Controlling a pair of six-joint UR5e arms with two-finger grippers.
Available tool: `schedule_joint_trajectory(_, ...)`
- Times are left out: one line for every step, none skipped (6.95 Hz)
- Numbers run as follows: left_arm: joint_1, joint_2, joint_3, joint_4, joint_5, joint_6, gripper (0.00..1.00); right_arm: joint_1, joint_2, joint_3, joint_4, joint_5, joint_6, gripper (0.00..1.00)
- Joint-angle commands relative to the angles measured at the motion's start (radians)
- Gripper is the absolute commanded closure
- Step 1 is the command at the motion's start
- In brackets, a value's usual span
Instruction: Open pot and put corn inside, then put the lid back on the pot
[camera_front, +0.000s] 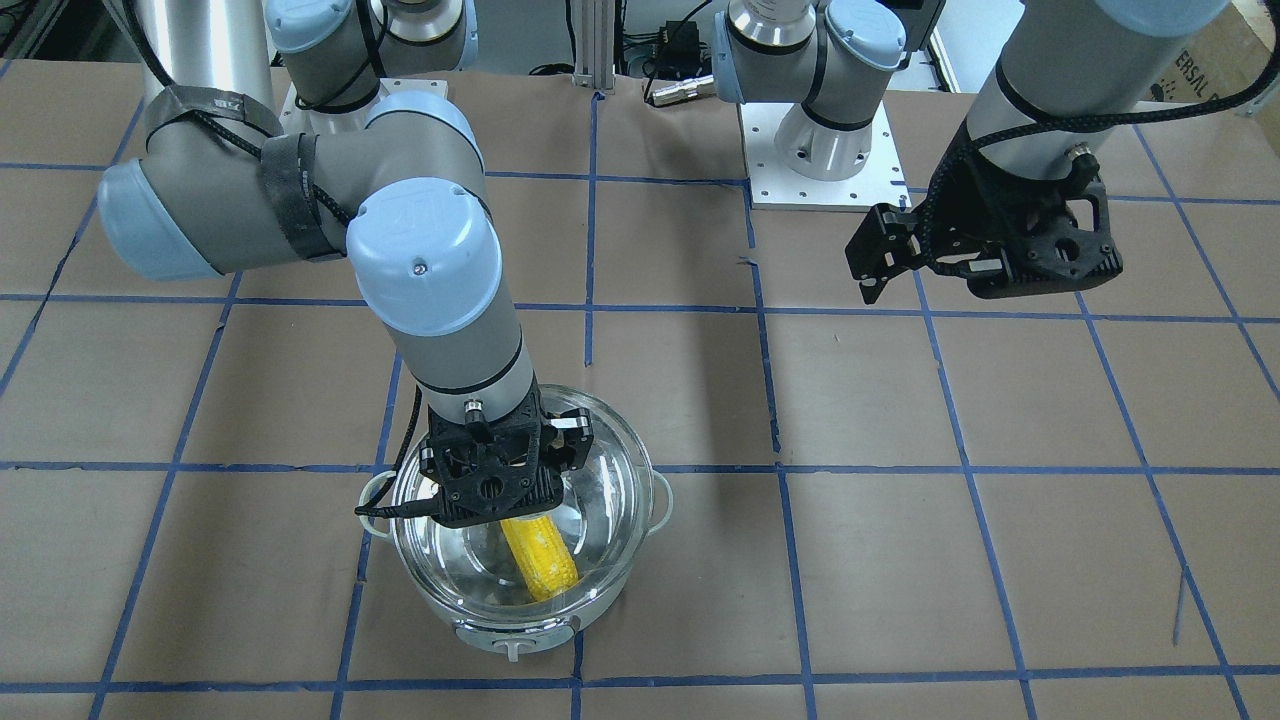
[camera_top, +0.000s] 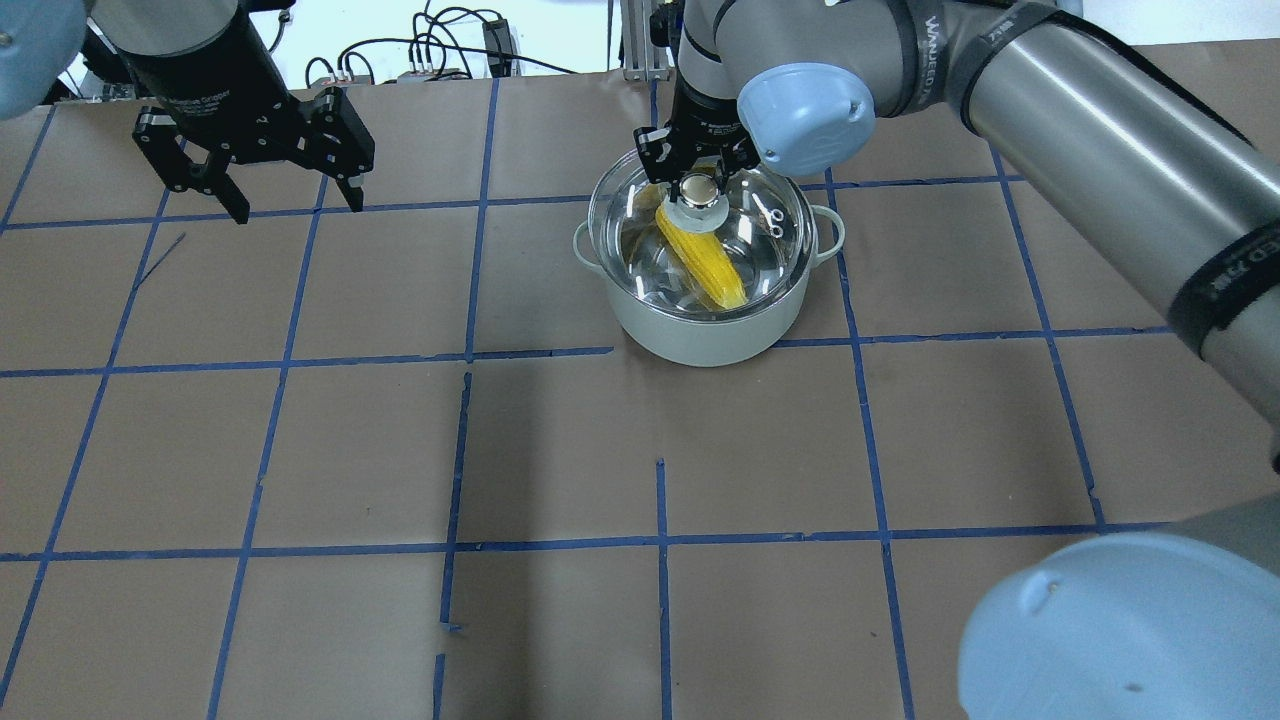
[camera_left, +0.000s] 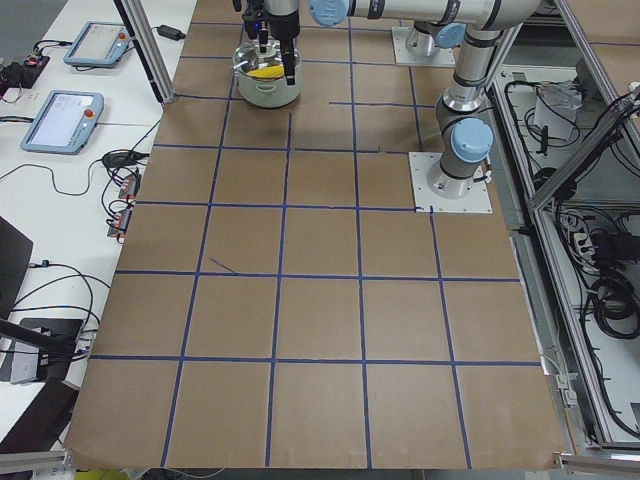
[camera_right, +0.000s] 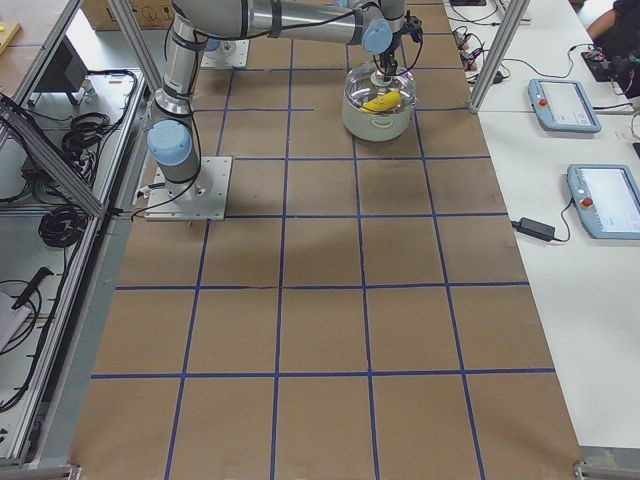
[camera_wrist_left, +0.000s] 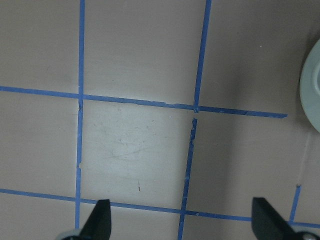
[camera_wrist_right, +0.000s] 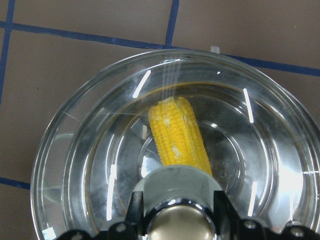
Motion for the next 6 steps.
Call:
schedule_joint_trajectory(-0.001,0.007,0.017,-0.001,-0.007,0.001,0.00,-0.003,0.002,0.004,0.000,-0.001,-0.003,0.92)
schedule_joint_trajectory(-0.001,0.011,0.002,0.000,-0.007,0.014,0.00,-0.004,0.003,0.004,0.000,-0.003,-0.003,0.92)
schedule_joint_trajectory(-0.004,0.029,-0.005,0.002,-0.005,0.017,0.00,-0.004,0.003,0.006,0.000,-0.004,-0.009,0.91)
schedule_joint_trajectory(0.005,0.025,-0.011,0.003,-0.002,0.020,0.00,-0.004,0.002,0.006,0.002,-0.004,-0.007,0.75)
schedule_joint_trajectory(-0.004,0.042,-0.012,0.002,-0.019,0.016,0.00,-0.004,0.002,0.007,0.003,-0.004,-0.009,0.33)
schedule_joint_trajectory(-0.004,0.058,-0.027,-0.001,-0.027,0.020,0.00,-0.004,0.002,0.006,0.008,-0.004,-0.007,0.17)
